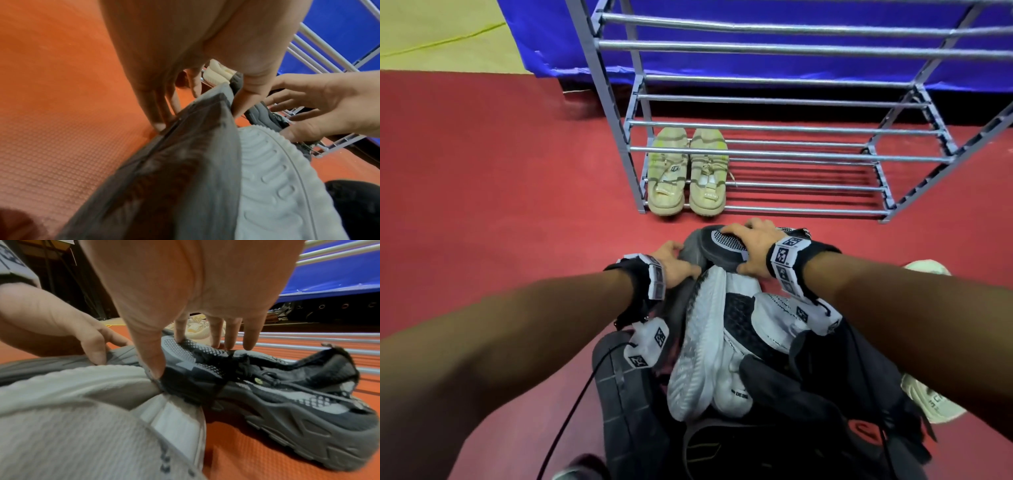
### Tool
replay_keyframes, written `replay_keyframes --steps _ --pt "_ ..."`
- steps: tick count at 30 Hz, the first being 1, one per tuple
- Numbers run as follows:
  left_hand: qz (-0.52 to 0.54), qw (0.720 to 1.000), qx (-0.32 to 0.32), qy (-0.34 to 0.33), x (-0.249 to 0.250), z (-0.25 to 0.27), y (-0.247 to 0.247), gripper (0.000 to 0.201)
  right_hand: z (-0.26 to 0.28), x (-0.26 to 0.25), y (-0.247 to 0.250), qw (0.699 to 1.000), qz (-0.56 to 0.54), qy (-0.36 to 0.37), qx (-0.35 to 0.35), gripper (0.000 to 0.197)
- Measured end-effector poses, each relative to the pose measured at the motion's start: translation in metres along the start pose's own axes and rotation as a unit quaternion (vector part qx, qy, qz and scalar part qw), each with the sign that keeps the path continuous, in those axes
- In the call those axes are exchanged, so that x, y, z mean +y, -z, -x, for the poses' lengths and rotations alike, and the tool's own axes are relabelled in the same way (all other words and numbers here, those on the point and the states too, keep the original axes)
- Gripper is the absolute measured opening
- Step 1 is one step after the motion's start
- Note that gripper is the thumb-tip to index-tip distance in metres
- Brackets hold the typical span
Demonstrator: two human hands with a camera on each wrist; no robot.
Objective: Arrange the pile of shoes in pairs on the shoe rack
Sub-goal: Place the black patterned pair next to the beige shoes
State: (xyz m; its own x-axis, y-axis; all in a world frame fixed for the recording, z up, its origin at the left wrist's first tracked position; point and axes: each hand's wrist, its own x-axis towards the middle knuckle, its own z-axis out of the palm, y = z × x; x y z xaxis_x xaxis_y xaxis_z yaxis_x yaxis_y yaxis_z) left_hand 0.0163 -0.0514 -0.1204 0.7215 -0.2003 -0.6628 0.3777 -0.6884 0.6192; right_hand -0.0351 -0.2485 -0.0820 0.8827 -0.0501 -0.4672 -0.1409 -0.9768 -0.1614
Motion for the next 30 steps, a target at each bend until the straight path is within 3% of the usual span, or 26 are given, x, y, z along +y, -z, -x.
replay_keyframes --steps 2,6,10,12,15,17,21,24,27,30 --pt "0.038 0.999 0.008 -0.013 0.002 0.002 0.007 0.071 -0.003 0.0 0.001 1.0 -0.021 -0.004 0.01 0.089" --pt "0.066 0.998 0.01 -0.009 0.001 0.008 0.017 0.069 -0.012 0.004 0.006 0.999 -0.038 -0.031 -0.013 0.108" --pt "0.009 1.0 -0.008 -0.014 0.001 0.01 0.021 0.016 -0.019 0.005 0.007 0.998 0.005 -0.054 -0.037 0.12" --pt "-0.058 0.998 -0.023 -0.032 0.004 0.012 0.023 0.007 -0.022 0.008 0.008 0.997 0.033 -0.061 -0.043 0.118" --pt "-0.107 0.993 -0.022 -0.039 0.004 0.013 0.022 0.008 -0.02 0.013 0.012 0.996 0.061 -0.061 -0.039 0.11" --pt "-0.145 0.989 -0.013 -0.034 0.003 0.007 0.024 0.023 -0.018 0.017 0.012 0.996 0.048 -0.066 -0.025 0.1" --pt "-0.225 0.974 0.012 -0.04 0.008 0.003 0.028 0.03 -0.014 0.033 0.017 0.99 -0.085 -0.107 0.017 0.062" --pt "-0.22 0.974 0.042 -0.014 0.015 0.011 0.026 0.032 -0.008 0.038 0.018 0.985 -0.117 -0.121 -0.026 0.037" --pt "-0.177 0.983 0.05 -0.005 0.013 0.008 0.021 0.038 -0.002 0.034 0.01 0.988 -0.087 -0.11 -0.065 0.047" --pt "-0.147 0.979 0.135 -0.042 0.022 0.008 0.013 0.062 0.003 0.027 0.011 0.992 -0.058 -0.093 -0.07 0.058"
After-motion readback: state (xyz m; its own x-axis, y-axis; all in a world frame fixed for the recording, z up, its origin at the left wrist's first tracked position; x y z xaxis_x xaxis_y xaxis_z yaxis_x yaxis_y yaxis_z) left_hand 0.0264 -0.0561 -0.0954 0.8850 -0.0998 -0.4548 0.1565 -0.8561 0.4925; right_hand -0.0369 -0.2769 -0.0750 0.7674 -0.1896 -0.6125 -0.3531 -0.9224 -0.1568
